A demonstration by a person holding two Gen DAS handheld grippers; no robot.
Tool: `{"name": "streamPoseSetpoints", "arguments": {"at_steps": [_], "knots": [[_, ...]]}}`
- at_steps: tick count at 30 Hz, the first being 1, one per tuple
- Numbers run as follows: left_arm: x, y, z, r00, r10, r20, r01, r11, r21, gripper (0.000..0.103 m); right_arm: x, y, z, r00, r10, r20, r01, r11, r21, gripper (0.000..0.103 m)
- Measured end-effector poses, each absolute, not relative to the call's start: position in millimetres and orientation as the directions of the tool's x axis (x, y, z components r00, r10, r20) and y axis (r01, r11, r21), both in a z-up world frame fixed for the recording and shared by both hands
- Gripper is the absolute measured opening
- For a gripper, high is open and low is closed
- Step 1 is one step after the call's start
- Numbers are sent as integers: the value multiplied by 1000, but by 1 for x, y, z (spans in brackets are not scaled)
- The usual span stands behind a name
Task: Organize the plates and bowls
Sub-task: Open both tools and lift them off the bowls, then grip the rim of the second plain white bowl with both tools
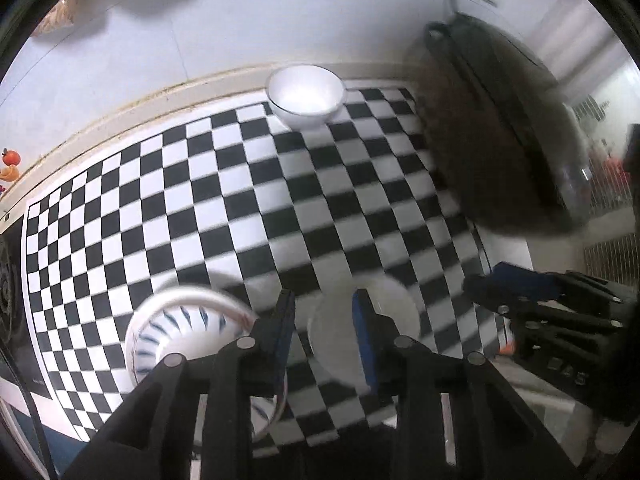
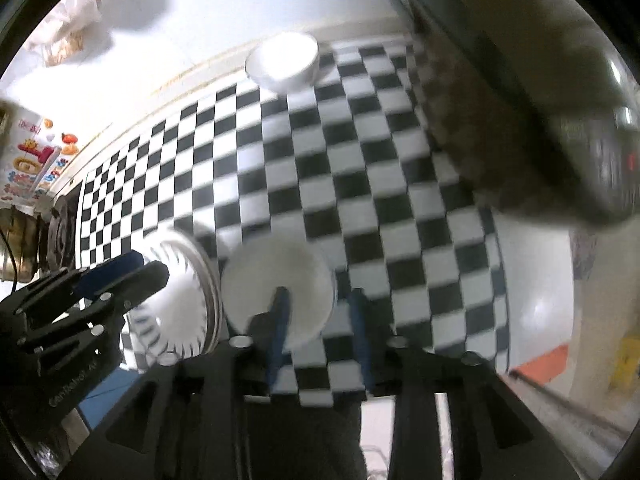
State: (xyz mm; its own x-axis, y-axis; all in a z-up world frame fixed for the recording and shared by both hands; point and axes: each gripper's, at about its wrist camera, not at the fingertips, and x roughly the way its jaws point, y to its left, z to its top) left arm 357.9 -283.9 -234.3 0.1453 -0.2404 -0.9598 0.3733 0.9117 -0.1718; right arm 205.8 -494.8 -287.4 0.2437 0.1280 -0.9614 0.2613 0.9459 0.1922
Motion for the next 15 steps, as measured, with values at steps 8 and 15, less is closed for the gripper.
{"name": "streamPoseSetpoints", "arguments": {"at_steps": [8,15], "knots": [[476,-281,-253,118,-266,-957,205,949,-239,27,320,-522,-282,297,97,-950,239,956,173,46],[566,-294,-300,20,-265,-964,128,957,-260,27,431,-543,-324,227,95,-969,268,951,156,46]]}}
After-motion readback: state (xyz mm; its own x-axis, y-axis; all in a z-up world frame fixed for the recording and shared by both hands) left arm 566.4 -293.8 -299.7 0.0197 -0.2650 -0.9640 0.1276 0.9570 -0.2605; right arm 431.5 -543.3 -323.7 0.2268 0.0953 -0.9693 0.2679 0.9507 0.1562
